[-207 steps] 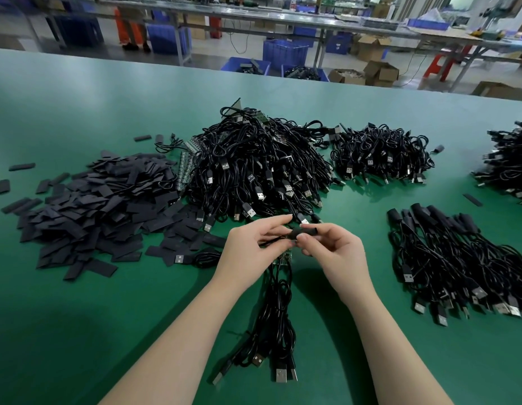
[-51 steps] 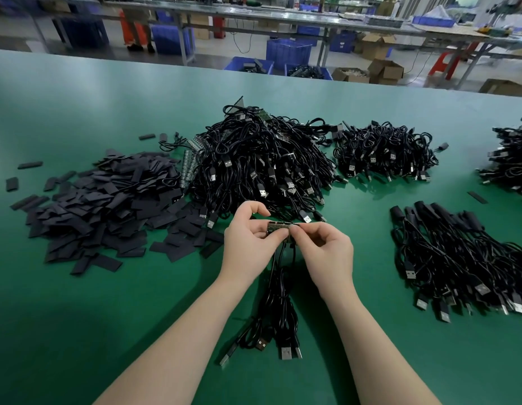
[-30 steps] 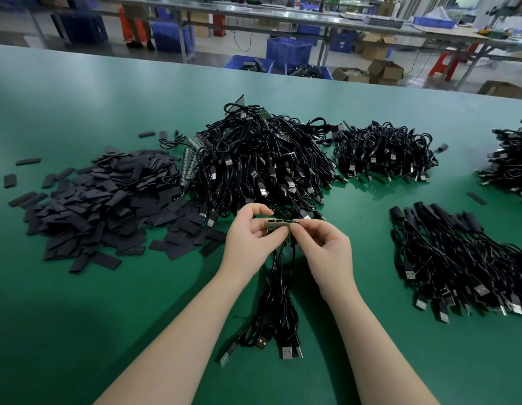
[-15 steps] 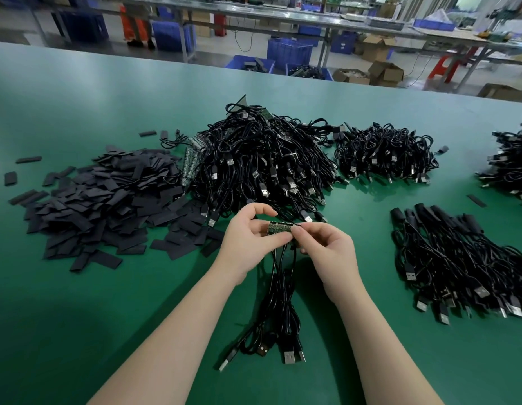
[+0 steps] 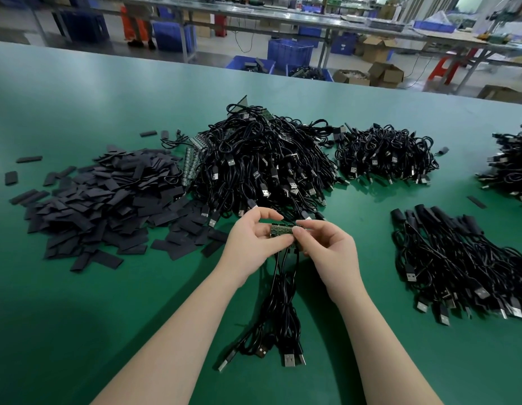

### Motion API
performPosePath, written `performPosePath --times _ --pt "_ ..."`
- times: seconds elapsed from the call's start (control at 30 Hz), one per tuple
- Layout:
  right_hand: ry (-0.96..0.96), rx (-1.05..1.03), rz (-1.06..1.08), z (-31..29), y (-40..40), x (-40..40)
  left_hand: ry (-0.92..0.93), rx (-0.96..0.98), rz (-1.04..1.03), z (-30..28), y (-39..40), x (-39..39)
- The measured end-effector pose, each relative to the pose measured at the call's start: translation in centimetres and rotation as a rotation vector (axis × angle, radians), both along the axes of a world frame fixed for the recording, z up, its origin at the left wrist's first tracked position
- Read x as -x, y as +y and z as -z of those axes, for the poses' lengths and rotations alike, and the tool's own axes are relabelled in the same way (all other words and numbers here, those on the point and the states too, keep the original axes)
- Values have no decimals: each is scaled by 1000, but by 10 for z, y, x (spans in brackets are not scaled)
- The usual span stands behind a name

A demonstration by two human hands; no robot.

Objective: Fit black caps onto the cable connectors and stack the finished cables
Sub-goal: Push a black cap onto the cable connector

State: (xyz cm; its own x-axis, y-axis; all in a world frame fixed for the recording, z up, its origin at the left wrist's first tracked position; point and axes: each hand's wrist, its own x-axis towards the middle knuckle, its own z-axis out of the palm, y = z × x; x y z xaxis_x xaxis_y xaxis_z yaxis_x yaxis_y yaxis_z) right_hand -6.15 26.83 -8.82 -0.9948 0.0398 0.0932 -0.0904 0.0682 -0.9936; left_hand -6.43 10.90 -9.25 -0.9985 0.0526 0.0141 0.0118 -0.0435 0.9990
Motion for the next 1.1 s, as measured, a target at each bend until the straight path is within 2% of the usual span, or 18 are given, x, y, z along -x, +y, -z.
performPosePath --times 0.4,0.9,1.1 --pt "-7 -93 21 0 0 0 62 55 -85 -5 6 -4" --pt "-130 -41 -82 -4 4 -2 -59 -141 -32 1 0 3" --pt "-140 -1 -88 -5 4 -2 -42 -148 -26 -1 0 1"
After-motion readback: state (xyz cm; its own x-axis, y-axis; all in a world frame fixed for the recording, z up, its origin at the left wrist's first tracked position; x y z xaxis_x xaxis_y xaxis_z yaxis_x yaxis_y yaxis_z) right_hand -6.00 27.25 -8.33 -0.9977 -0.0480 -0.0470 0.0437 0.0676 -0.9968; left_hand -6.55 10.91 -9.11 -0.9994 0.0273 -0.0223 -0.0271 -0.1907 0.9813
